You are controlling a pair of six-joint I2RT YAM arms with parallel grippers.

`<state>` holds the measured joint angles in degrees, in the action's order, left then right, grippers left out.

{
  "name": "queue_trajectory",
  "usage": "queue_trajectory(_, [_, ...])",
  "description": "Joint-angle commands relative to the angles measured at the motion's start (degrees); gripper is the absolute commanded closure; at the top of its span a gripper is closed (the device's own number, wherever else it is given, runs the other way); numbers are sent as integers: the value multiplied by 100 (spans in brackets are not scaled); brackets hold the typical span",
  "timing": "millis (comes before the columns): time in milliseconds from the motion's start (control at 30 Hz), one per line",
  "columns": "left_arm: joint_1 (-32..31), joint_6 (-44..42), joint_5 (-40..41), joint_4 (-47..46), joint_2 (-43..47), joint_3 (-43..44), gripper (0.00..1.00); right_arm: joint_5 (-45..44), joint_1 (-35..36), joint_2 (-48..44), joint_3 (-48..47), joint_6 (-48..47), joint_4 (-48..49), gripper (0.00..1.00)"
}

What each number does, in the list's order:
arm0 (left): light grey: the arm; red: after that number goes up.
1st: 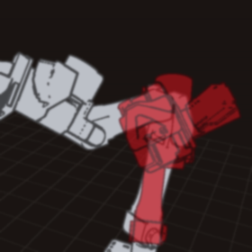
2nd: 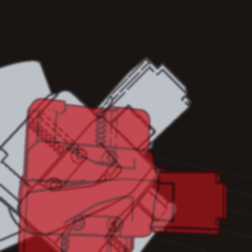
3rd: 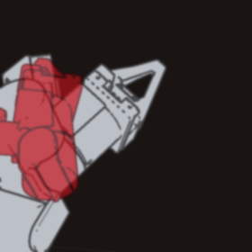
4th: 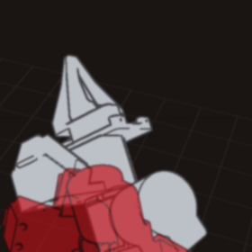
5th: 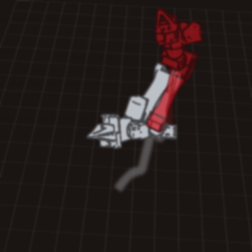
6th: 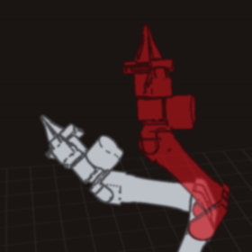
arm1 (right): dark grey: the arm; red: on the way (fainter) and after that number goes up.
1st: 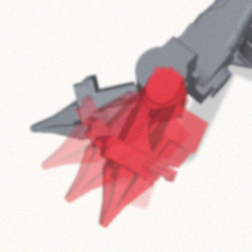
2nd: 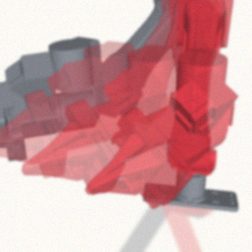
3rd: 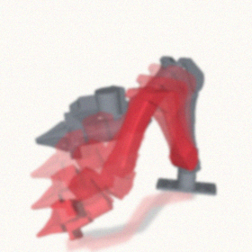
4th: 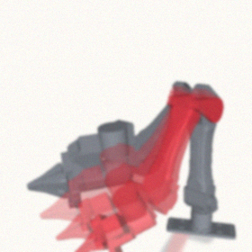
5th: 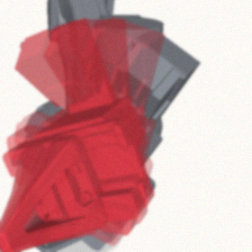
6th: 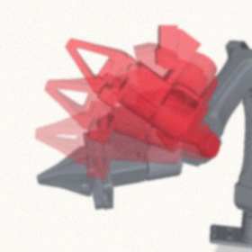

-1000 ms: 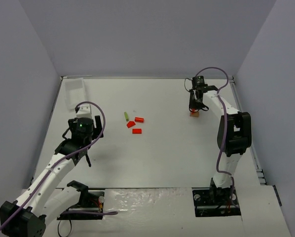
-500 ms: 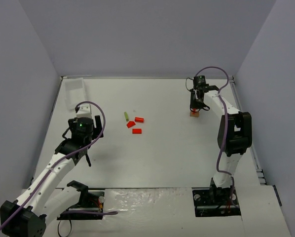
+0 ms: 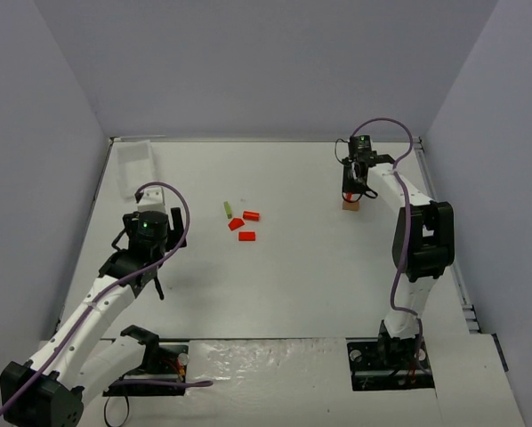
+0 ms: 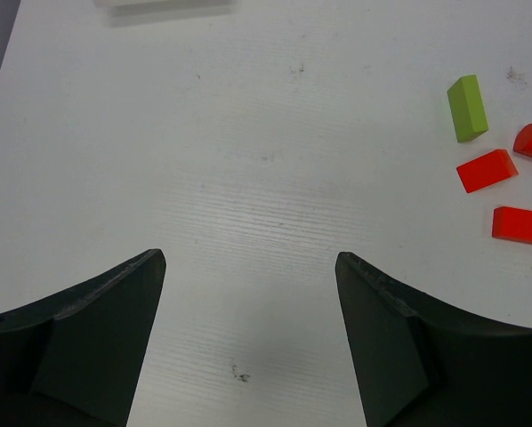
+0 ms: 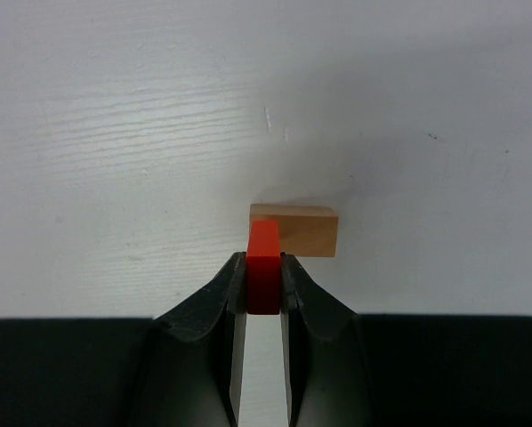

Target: Build the wood block tower

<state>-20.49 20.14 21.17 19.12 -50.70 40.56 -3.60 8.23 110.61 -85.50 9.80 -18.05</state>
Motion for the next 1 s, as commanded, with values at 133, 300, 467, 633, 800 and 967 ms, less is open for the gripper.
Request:
queue_trajectory(133, [72, -45, 5, -312, -28, 151, 25, -91, -44, -45, 102, 156, 173, 100])
queue_trajectory(300, [72, -37, 1, -310, -28, 154, 25, -146, -49, -46, 150, 216, 190, 100])
queue_trajectory(467, [72, -37, 1, -307, -19, 154, 25, -183, -45, -31, 152, 241, 214, 100])
queue_trajectory(633, [71, -37, 0, -311, -19, 155, 25, -240, -49, -30, 201, 286, 224, 100])
queue_trajectory(800, [71, -37, 1, -303, -19, 158, 25, -289, -58, -27, 230, 299, 274, 100])
queue_trajectory(967, [72, -37, 0, -303, -18, 163, 25, -247, -58, -22, 263, 327, 314, 100])
